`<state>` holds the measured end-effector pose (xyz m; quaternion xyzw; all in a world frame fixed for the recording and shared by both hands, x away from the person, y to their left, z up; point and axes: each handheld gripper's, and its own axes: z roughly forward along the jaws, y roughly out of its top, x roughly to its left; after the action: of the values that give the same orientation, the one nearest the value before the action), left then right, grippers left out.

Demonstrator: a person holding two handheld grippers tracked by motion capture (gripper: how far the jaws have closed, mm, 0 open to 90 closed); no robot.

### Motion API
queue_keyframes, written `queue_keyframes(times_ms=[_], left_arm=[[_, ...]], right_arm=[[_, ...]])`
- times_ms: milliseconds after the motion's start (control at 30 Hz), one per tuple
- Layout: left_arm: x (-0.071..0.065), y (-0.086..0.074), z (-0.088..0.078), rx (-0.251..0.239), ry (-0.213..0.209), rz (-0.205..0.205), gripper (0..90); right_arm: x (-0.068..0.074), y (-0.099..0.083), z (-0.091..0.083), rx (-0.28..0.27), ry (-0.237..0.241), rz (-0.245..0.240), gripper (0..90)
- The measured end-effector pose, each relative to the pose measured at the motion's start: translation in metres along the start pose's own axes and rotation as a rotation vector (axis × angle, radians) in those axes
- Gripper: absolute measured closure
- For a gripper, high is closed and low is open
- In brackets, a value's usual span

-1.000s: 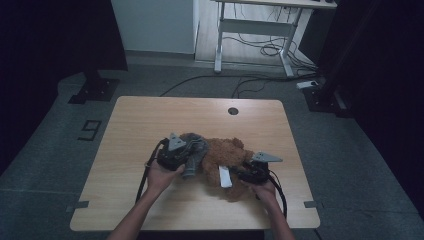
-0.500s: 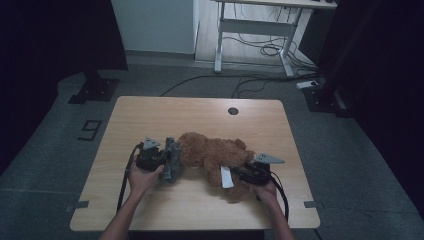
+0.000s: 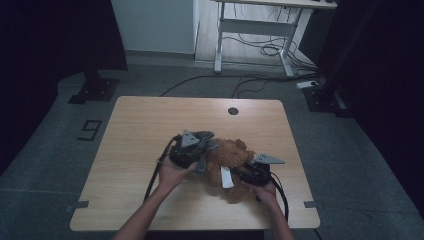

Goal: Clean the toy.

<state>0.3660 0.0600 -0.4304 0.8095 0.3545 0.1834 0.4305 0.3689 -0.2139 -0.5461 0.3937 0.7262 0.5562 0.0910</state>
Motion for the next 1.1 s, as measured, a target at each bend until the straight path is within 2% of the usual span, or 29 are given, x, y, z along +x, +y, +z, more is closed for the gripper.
queue_keyframes(times_ms=[67, 167, 267, 300, 367, 467, 567, 700, 833, 1000, 1100], left_arm=[[-0.012, 0.007, 0.013, 0.003, -0.044, 0.001, 78.6], [-0.032, 0.015, 0.03, 0.018, -0.084, 0.024, 78.5], [-0.057, 0.021, 0.045, 0.06, -0.113, 0.099, 78.5], [-0.063, 0.022, 0.049, 0.072, -0.125, 0.113, 78.5], [-0.073, 0.022, 0.056, 0.093, -0.118, 0.148, 78.5], [-0.077, 0.015, 0.065, 0.116, -0.103, 0.161, 78.6], [-0.073, 0.008, 0.065, 0.11, -0.095, 0.146, 79.2], [-0.065, 0.005, 0.055, 0.111, -0.074, 0.147, 79.4], [-0.046, 0.0, 0.04, 0.101, -0.042, 0.113, 79.3], [-0.016, -0.008, 0.018, 0.109, 0.071, 0.111, 79.3], [-0.001, -0.013, 0.007, 0.096, 0.082, 0.077, 79.2]], right_arm=[[0.001, 0.0, 0.0, -0.001, -0.001, -0.003, 51.4], [0.001, 0.0, 0.0, 0.003, -0.003, -0.006, 51.3], [0.001, 0.0, -0.001, 0.007, -0.002, -0.004, 51.4], [0.001, 0.0, -0.001, 0.008, -0.003, -0.005, 51.4], [0.001, 0.0, 0.0, 0.005, -0.005, -0.007, 51.4], [0.002, 0.0, 0.0, 0.007, -0.01, -0.005, 51.5], [0.002, -0.001, 0.001, 0.014, -0.011, -0.006, 51.6], [0.003, 0.0, 0.001, 0.017, -0.012, -0.02, 51.9], [0.003, 0.0, 0.001, 0.016, -0.008, -0.014, 52.0], [0.002, -0.001, 0.0, 0.013, -0.002, -0.013, 52.0], [0.002, -0.001, 0.0, 0.011, 0.003, -0.01, 52.0]])
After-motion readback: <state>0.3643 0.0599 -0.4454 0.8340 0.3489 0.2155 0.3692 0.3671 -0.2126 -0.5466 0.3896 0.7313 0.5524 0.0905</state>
